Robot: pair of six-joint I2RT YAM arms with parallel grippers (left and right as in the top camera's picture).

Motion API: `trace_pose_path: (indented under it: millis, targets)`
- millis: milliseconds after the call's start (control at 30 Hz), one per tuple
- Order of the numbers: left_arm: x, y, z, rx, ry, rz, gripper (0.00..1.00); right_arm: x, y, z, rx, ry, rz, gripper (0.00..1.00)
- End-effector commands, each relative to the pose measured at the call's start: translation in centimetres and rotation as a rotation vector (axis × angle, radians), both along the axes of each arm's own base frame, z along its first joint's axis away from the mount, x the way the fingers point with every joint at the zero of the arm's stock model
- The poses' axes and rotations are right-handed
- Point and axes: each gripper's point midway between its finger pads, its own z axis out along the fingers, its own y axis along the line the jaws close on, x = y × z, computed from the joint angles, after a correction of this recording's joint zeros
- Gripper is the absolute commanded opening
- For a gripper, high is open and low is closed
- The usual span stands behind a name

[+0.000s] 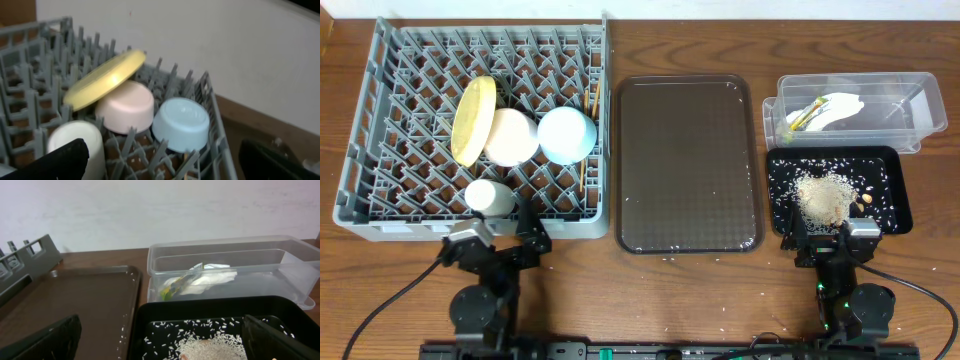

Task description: Sort waste into correct bins and load items into the dishwasher

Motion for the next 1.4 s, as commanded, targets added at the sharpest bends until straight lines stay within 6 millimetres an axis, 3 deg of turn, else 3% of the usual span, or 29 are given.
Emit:
trace_pose_path:
  millis: [0, 133, 400, 1367]
  targets:
    - [0.8, -0.7, -2.3, 0.023, 0.004, -0.034, 0.96, 0.0, -0.3, -0.1, -0.013, 0.000, -0.014, 0.99]
    - [1.4, -0.9, -4.4, 0.023, 0.007, -0.040, 0.96, 0.0, -0.3, -0.1, -0.013, 0.000, -0.014, 0.99]
    - [1.2, -0.9, -5.4, 0.024, 0.048, -0.041, 0.96, 0.0, -0.3, -0.1, -0.013, 0.000, -0.013, 0.99]
    - [1.3, -0.9, -5.4, 0.024, 0.048, -0.041, 0.96, 0.0, -0.3, -0.1, -0.013, 0.000, -0.014, 0.99]
